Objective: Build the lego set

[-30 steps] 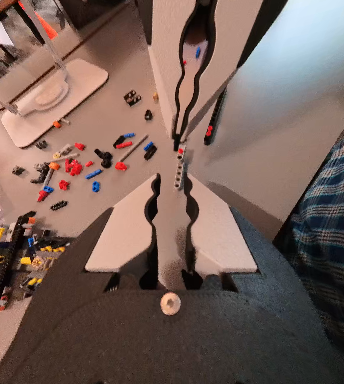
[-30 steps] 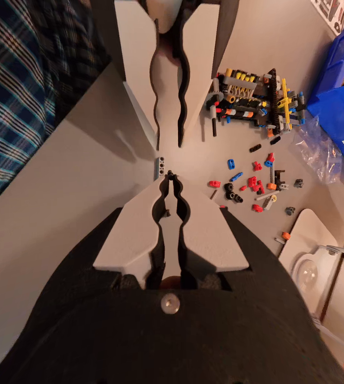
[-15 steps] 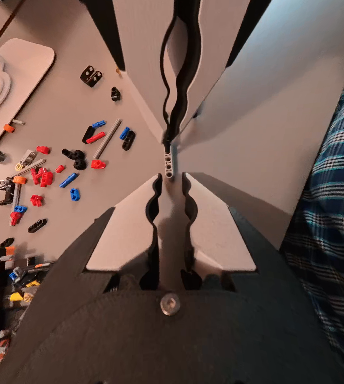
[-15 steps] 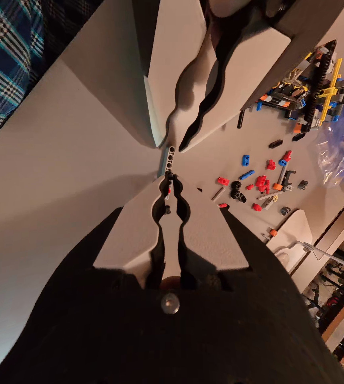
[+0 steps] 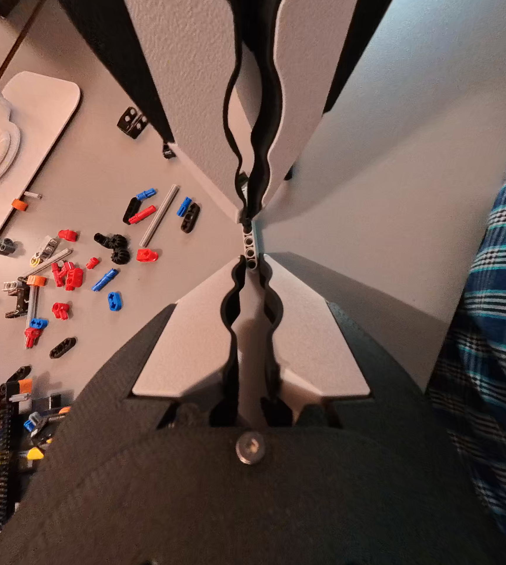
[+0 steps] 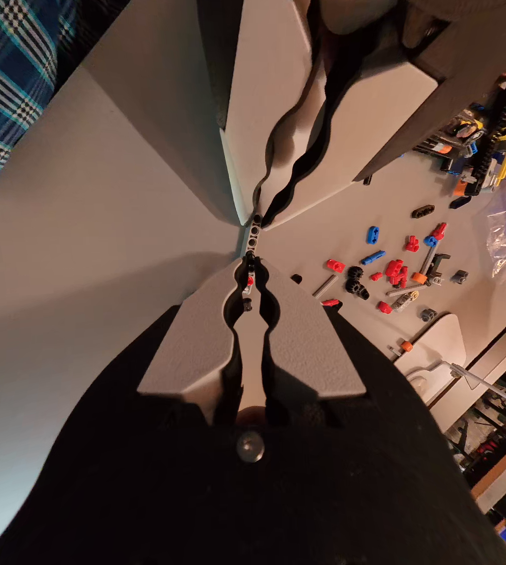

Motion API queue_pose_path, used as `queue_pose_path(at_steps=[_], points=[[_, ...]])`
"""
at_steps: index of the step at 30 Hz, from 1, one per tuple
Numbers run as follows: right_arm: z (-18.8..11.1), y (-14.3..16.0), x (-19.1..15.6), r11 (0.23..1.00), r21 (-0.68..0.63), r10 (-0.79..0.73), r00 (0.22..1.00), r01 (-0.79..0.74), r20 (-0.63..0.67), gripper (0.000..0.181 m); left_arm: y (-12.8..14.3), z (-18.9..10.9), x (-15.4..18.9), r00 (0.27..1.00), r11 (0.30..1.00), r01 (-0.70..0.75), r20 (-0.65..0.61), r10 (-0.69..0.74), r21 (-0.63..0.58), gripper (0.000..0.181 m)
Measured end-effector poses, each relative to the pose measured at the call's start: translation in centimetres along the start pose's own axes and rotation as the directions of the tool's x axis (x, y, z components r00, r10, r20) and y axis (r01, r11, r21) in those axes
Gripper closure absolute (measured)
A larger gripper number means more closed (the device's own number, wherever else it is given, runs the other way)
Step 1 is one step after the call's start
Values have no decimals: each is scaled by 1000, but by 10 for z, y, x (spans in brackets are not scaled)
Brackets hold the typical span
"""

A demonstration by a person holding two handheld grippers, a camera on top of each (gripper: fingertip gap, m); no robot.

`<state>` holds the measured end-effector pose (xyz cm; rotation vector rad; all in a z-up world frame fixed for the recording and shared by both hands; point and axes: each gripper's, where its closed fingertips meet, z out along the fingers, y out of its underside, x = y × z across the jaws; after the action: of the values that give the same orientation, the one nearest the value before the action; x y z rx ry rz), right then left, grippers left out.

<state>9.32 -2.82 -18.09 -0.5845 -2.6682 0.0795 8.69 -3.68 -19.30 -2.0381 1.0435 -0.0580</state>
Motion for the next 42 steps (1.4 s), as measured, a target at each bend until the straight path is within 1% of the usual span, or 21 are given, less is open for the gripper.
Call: queue_pose_path(at_steps=[1,9,17,22,32,42], points=[[0,0,0,1000,2,-1,1000,1,10,181,0,0,0,1000,1000,1,1,-1,0,175],[0,-1,0,1000,22,-9,996,7,89,180,-1,1,0,1000,1000,-8,2,8,1,175],[0,0,-1,998,59,28,985,-38,173,180,-1,1,0,1000,1000,-13,1,13,1,175],[0,1,-1,997,63,20,979,-33,202,180,-1,1,0,1000,1000,-15,2,15,1,175],[-2,5,-1,996,74,38,979,-54,201,180,-1,1,0,1000,1000,-15,3,15,0,175],[-2,5,-3,996,80,14,978,-31,208,181,-1,1,1,1000,1000,-17,3,17,1,175]])
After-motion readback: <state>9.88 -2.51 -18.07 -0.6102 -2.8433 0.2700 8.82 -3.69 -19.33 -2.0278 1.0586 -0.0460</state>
